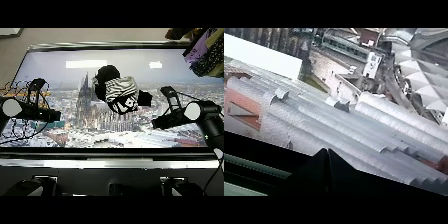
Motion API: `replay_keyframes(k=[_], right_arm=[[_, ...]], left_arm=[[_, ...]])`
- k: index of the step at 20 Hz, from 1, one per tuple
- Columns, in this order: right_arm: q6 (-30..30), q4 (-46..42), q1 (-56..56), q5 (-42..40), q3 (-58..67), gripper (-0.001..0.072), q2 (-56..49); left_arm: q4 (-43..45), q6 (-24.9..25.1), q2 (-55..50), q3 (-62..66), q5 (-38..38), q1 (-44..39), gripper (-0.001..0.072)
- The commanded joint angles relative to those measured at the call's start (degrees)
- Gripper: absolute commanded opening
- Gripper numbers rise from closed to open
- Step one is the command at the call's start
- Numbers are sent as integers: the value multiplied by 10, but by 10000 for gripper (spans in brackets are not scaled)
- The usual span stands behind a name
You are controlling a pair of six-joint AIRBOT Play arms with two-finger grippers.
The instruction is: Fold the clothes and pants, and hang the long-sleeved shirts on hangers.
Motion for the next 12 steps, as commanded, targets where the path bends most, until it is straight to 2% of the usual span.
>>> replay_keyframes(k=[1,8,9,11,12], right_arm=[[0,0,0,0,0,33,0],[0,0,0,0,0,33,0],[0,0,0,0,0,33,0],[0,0,0,0,0,33,0],[0,0,0,0,0,33,0]], left_arm=[[0,0,0,0,0,0,26],[0,0,-2,0,2,0,40],[0,0,-3,-1,14,0,144],[0,-5,-9,-2,46,0,720],[-1,-19,-17,-2,83,0,719]])
